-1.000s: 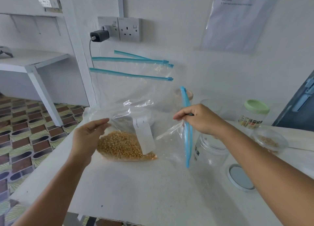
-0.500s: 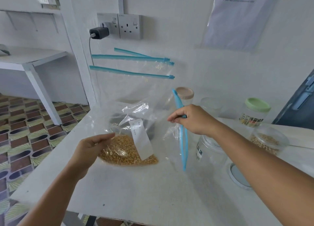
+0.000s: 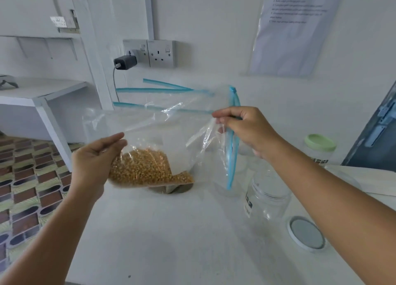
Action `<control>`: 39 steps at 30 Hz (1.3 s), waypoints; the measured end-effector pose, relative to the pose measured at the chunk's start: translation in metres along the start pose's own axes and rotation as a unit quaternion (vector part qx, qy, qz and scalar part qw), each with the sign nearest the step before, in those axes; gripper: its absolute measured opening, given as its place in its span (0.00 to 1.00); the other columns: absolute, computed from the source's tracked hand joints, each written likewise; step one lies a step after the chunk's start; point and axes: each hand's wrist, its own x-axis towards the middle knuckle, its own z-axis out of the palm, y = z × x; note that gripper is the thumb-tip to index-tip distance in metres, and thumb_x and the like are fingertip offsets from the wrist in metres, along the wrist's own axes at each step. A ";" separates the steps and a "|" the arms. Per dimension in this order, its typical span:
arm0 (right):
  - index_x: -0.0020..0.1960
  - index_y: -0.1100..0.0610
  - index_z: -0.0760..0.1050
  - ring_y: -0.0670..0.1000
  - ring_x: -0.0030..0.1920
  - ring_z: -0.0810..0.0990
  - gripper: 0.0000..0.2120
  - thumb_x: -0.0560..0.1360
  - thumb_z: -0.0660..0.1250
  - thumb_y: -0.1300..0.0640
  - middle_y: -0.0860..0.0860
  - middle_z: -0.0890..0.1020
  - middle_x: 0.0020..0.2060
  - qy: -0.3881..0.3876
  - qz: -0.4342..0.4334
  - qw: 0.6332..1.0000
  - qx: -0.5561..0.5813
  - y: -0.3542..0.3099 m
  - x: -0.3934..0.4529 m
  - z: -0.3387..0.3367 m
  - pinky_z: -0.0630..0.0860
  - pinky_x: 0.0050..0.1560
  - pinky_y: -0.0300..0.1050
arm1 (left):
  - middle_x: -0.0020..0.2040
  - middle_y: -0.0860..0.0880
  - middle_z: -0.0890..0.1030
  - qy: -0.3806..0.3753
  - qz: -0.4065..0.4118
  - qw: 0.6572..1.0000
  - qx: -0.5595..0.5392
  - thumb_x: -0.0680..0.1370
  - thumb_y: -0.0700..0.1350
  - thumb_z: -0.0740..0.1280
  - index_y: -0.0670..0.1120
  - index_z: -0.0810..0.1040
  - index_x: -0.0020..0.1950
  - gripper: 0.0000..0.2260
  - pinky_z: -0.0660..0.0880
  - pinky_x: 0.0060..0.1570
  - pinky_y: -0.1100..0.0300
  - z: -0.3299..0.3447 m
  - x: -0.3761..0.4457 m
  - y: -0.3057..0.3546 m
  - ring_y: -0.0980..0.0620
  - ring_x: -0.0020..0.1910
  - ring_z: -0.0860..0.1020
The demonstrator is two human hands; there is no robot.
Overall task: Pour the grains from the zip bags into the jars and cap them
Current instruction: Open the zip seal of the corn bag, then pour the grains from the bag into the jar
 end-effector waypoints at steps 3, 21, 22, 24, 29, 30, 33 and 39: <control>0.55 0.51 0.87 0.47 0.46 0.86 0.10 0.74 0.79 0.59 0.48 0.87 0.48 0.009 -0.021 1.000 0.009 -0.010 0.003 -0.011 0.81 0.53 0.37 | 0.41 0.52 0.88 0.002 0.014 1.000 0.002 0.73 0.42 0.80 0.53 0.89 0.51 0.09 0.80 0.51 0.61 0.014 0.010 0.025 0.55 0.39 0.81; 0.55 0.50 0.86 0.48 0.44 0.84 0.16 0.80 0.68 0.69 0.53 0.85 0.55 0.091 -0.002 0.994 0.057 -0.005 -0.015 -0.083 0.82 0.58 0.43 | 0.44 0.48 0.88 -0.064 0.064 0.995 0.031 0.71 0.48 0.82 0.53 0.89 0.53 0.12 0.77 0.41 0.60 0.094 0.026 0.070 0.56 0.33 0.76; 0.55 0.50 0.86 0.48 0.45 0.84 0.16 0.80 0.67 0.68 0.52 0.85 0.54 0.094 -0.003 0.994 0.056 -0.003 -0.017 -0.086 0.82 0.58 0.43 | 0.45 0.47 0.88 -0.068 0.065 0.995 0.033 0.71 0.48 0.82 0.52 0.89 0.53 0.12 0.77 0.41 0.59 0.096 0.026 0.071 0.55 0.33 0.76; 0.56 0.51 0.86 0.48 0.48 0.85 0.16 0.81 0.66 0.69 0.53 0.85 0.55 0.094 -0.008 0.994 0.063 0.001 -0.020 -0.090 0.82 0.59 0.43 | 0.47 0.47 0.88 -0.072 0.068 0.994 0.033 0.71 0.47 0.82 0.52 0.89 0.53 0.11 0.77 0.43 0.60 0.101 0.026 0.074 0.54 0.34 0.76; 0.56 0.52 0.86 0.49 0.51 0.85 0.17 0.81 0.65 0.70 0.55 0.84 0.56 0.089 -0.012 0.992 0.087 0.010 -0.024 -0.095 0.82 0.59 0.42 | 0.46 0.48 0.88 -0.075 0.086 0.992 0.046 0.71 0.49 0.82 0.52 0.89 0.52 0.10 0.79 0.45 0.62 0.107 0.030 0.084 0.52 0.40 0.80; 0.56 0.52 0.86 0.48 0.51 0.84 0.17 0.81 0.65 0.70 0.55 0.84 0.56 0.088 -0.013 0.992 0.094 0.010 -0.025 -0.094 0.82 0.59 0.42 | 0.46 0.48 0.88 -0.075 0.088 0.992 0.050 0.71 0.49 0.81 0.53 0.89 0.51 0.10 0.78 0.44 0.63 0.108 0.031 0.085 0.52 0.40 0.79; 0.55 0.51 0.86 0.49 0.49 0.84 0.17 0.81 0.65 0.70 0.54 0.85 0.55 0.083 -0.015 0.991 0.106 0.013 -0.024 -0.092 0.82 0.59 0.42 | 0.46 0.48 0.88 -0.072 0.098 0.991 0.059 0.71 0.49 0.81 0.54 0.89 0.50 0.09 0.77 0.40 0.66 0.108 0.031 0.090 0.54 0.39 0.78; 0.56 0.50 0.86 0.50 0.49 0.84 0.18 0.82 0.63 0.70 0.52 0.84 0.55 0.089 -0.018 0.991 0.094 0.016 -0.022 -0.091 0.81 0.59 0.41 | 0.42 0.54 0.87 -0.067 0.105 0.990 0.060 0.72 0.50 0.81 0.54 0.89 0.49 0.07 0.77 0.45 0.62 0.110 0.028 0.099 0.55 0.38 0.78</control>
